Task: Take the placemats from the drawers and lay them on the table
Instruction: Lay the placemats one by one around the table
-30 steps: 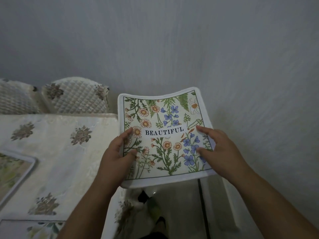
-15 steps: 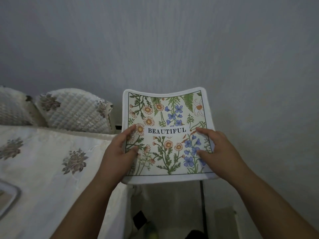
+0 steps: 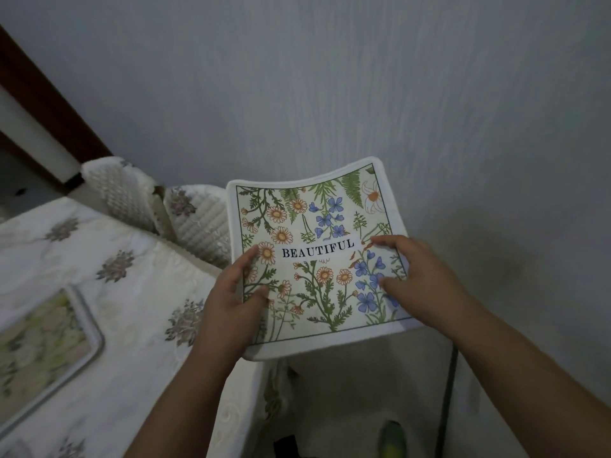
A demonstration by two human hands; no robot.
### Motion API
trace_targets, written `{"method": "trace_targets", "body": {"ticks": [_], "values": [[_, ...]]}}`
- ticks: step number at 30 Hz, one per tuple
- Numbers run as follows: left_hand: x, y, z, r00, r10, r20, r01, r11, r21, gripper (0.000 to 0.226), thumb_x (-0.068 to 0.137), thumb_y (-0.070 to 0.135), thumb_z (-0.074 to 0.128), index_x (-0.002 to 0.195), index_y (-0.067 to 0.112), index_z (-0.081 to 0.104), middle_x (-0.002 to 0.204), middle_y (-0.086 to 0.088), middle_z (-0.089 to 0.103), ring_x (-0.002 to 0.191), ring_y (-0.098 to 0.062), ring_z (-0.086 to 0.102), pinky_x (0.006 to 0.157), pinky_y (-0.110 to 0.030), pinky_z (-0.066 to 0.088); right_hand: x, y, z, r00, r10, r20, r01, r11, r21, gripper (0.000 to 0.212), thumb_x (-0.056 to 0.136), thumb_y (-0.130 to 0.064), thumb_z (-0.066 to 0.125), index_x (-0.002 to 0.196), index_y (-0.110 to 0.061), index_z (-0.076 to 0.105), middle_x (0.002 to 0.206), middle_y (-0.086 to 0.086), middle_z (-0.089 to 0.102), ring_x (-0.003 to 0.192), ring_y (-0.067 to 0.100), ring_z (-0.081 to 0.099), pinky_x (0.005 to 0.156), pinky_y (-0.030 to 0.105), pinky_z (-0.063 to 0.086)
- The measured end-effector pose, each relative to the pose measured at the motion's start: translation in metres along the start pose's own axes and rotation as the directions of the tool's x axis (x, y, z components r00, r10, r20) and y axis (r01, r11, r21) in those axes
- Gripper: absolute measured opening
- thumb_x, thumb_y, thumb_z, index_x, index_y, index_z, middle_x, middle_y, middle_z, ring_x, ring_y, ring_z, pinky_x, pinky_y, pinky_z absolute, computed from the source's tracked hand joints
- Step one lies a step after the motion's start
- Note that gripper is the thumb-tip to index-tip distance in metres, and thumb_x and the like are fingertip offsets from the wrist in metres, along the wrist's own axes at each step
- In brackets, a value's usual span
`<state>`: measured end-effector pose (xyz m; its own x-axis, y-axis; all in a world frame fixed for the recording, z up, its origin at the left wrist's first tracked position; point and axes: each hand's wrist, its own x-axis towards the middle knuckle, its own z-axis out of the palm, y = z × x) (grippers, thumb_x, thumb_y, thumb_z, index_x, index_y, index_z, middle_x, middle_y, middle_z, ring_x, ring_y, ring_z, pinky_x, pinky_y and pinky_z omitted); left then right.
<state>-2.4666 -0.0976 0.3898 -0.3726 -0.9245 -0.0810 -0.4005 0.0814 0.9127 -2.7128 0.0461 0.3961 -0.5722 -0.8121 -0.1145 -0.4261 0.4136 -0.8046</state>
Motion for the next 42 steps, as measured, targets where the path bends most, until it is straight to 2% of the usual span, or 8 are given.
{"method": "trace_targets", "body": {"ticks": [4, 11, 17, 21, 24, 31, 36, 42], "values": [[0.008, 0.009, 0.004, 0.995, -0.035, -0.09, 0.032, 0.999, -0.029, 0.063, 0.093, 0.005, 0.067, 0.136, 0.051, 0.058, 0.14, 0.013, 0.059, 0.123, -0.013, 0.061, 0.102, -0.046, 0.054, 0.041, -0.006, -0.005, 0.994, -0.084, 0.066, 0.085, 0.996, -0.027, 0.061, 0.085, -0.011, 0.072, 0.133, -0.044, 0.054, 0.119, -0.012, 0.043, 0.092, 0.001, 0.055, 0.082, 0.024, 0.051], [0.032, 0.004, 0.007, 0.975, -0.129, -0.182, 0.118, 0.99, -0.074, 0.063, 0.094, 0.006, 0.068, 0.132, 0.055, 0.059, 0.138, 0.014, 0.061, 0.119, -0.013, 0.064, 0.098, -0.046, 0.056, 0.096, -0.009, 0.003, 0.975, -0.13, 0.182, 0.137, 0.99, -0.023, 0.059, 0.086, -0.013, 0.072, 0.131, -0.045, 0.054, 0.12, -0.013, 0.045, 0.092, -0.007, 0.053, 0.071, 0.005, 0.04], [0.097, -0.005, 0.008, 0.974, -0.159, -0.162, 0.144, 0.985, -0.1, 0.061, 0.095, 0.007, 0.067, 0.132, 0.055, 0.059, 0.136, 0.014, 0.062, 0.11, -0.007, 0.067, 0.088, -0.034, 0.06, 0.152, -0.02, 0.016, 0.978, -0.102, 0.182, 0.109, 0.994, -0.029, 0.056, 0.086, -0.013, 0.072, 0.13, -0.045, 0.055, 0.12, -0.015, 0.047, 0.102, 0.001, 0.057, 0.09, 0.028, 0.053], [0.147, -0.006, 0.0, 0.977, -0.155, -0.145, 0.14, 0.984, -0.11, 0.061, 0.095, 0.012, 0.068, 0.131, 0.06, 0.057, 0.135, 0.015, 0.06, 0.113, -0.006, 0.065, 0.092, -0.033, 0.058, 0.192, -0.037, 0.023, 0.98, -0.082, 0.18, 0.093, 0.994, -0.055, 0.052, 0.087, -0.014, 0.072, 0.123, -0.049, 0.056, 0.117, -0.018, 0.049, 0.097, 0.0, 0.061, 0.079, 0.026, 0.059], [0.187, -0.003, -0.008, 0.978, -0.142, -0.152, 0.121, 0.983, -0.14, 0.059, 0.095, 0.011, 0.067, 0.133, 0.056, 0.057, 0.13, 0.019, 0.062, 0.108, 0.001, 0.064, 0.082, -0.017, 0.056, 0.229, -0.058, 0.033, 0.983, -0.106, 0.151, 0.111, 0.993, -0.027, 0.052, 0.088, -0.011, 0.072, 0.12, -0.049, 0.057, 0.115, -0.022, 0.048, 0.094, 0.0, 0.063, 0.073, 0.021, 0.059], [0.228, -0.014, -0.041, 0.955, -0.179, -0.237, 0.138, 0.974, -0.179, 0.061, 0.095, 0.008, 0.067, 0.133, 0.055, 0.058, 0.132, 0.014, 0.059, 0.106, 0.005, 0.06, 0.071, -0.008, 0.052, 0.284, -0.093, 0.073, 0.963, -0.13, 0.238, 0.128, 0.991, 0.024, 0.049, 0.089, -0.009, 0.071, 0.119, -0.045, 0.059, 0.114, -0.02, 0.048, 0.093, 0.005, 0.066, 0.065, 0.025, 0.062], [0.244, -0.029, -0.063, 0.907, -0.215, -0.363, 0.172, 0.974, -0.147, 0.063, 0.094, 0.009, 0.068, 0.134, 0.055, 0.055, 0.134, 0.012, 0.057, 0.115, -0.012, 0.063, 0.091, -0.027, 0.055, 0.333, -0.127, 0.108, 0.909, -0.205, 0.362, 0.213, 0.977, 0.02, 0.047, 0.09, -0.009, 0.07, 0.12, -0.042, 0.058, 0.114, -0.021, 0.046, 0.092, 0.003, 0.064, 0.062, 0.022, 0.06], [0.254, -0.038, -0.082, 0.762, -0.32, -0.563, 0.264, 0.947, -0.181, 0.064, 0.094, 0.009, 0.069, 0.137, 0.053, 0.054, 0.128, 0.022, 0.054, 0.122, -0.005, 0.054, 0.108, -0.04, 0.049, 0.401, -0.164, 0.164, 0.76, -0.352, 0.546, 0.41, 0.912, 0.017, 0.048, 0.089, -0.009, 0.071, 0.121, -0.042, 0.056, 0.11, -0.016, 0.046, 0.087, -0.003, 0.06, 0.057, 0.008, 0.051]]}}
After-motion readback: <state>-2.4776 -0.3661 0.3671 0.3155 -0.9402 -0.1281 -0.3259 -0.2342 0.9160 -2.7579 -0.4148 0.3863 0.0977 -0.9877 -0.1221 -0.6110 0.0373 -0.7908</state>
